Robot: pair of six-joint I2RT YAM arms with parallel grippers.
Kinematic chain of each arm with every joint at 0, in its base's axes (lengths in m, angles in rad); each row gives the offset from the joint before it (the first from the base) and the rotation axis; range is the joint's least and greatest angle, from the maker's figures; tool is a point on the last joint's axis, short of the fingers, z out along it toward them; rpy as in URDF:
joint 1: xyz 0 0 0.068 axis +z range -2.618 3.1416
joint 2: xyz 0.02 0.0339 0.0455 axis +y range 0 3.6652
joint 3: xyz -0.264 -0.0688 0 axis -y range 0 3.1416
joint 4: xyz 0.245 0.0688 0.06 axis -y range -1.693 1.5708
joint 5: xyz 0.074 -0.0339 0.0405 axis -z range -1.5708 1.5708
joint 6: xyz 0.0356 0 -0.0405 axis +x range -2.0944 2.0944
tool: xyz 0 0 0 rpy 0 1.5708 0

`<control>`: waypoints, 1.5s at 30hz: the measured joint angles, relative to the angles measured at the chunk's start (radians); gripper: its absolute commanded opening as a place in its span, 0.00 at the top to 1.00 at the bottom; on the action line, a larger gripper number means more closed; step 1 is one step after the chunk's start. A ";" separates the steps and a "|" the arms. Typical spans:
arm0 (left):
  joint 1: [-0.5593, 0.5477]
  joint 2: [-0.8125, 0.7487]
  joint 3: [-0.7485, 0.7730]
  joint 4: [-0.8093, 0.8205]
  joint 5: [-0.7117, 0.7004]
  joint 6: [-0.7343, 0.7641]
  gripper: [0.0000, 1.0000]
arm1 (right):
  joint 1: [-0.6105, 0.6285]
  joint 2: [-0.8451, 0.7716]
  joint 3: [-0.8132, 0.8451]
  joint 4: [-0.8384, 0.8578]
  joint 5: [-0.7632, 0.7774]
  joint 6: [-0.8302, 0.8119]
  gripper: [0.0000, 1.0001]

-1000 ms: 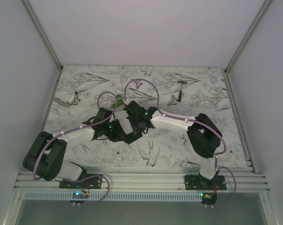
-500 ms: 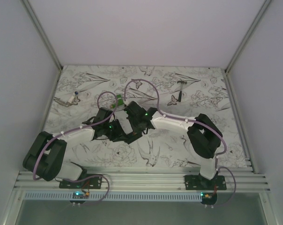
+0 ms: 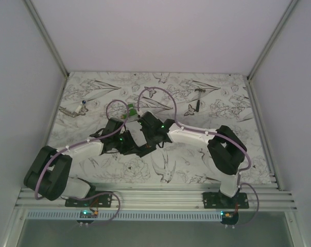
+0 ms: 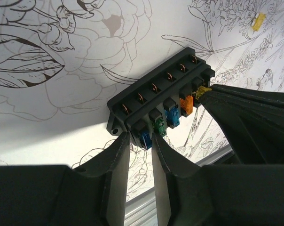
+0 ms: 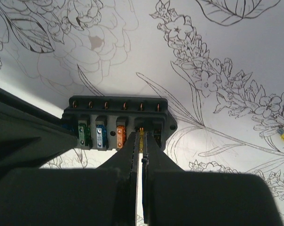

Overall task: Snap on the fuse box
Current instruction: Install the fuse at the fuse box base.

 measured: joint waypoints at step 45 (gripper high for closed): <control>-0.001 -0.063 -0.010 -0.108 -0.008 0.053 0.55 | 0.001 0.006 0.008 -0.048 0.073 -0.010 0.78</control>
